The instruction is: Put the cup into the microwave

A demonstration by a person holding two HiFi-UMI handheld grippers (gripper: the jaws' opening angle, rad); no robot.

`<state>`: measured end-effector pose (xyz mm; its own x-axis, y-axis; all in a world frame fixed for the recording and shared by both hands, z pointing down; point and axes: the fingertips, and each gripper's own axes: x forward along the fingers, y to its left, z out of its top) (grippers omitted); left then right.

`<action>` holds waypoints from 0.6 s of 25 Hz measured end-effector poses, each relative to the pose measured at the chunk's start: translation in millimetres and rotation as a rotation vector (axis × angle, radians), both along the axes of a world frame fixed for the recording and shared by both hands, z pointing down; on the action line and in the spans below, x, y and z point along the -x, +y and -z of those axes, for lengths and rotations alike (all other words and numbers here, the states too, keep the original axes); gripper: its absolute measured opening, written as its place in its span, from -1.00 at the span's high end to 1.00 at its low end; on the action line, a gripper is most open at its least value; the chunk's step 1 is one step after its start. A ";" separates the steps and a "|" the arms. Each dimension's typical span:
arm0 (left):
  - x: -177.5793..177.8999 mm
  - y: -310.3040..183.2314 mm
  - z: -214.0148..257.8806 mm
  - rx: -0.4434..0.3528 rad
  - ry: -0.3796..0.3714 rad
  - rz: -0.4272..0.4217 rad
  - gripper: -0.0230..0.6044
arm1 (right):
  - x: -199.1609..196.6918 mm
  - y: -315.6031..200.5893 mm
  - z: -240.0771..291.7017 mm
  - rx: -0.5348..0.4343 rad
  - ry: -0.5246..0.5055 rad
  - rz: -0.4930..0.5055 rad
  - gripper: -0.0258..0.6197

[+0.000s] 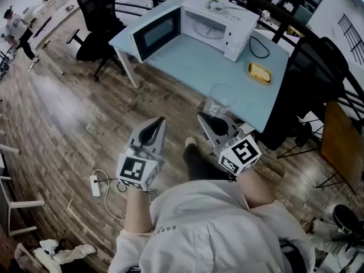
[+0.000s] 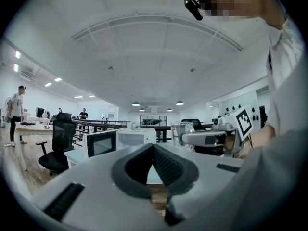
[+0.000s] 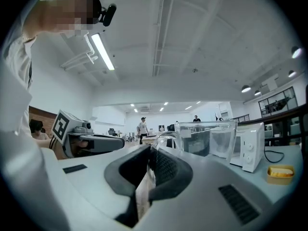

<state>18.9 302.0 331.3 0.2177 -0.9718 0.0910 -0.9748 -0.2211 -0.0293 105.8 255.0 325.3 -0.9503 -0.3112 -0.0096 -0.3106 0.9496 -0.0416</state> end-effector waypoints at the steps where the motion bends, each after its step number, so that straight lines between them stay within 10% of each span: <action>1: 5.4 -6.0 -1.3 0.002 -0.001 0.007 0.93 | 4.9 -6.1 -2.0 0.001 0.001 0.006 0.86; 15: 95.7 -185.4 0.5 0.049 -0.035 0.021 0.93 | 104.7 -193.0 -2.3 0.039 -0.015 0.047 0.86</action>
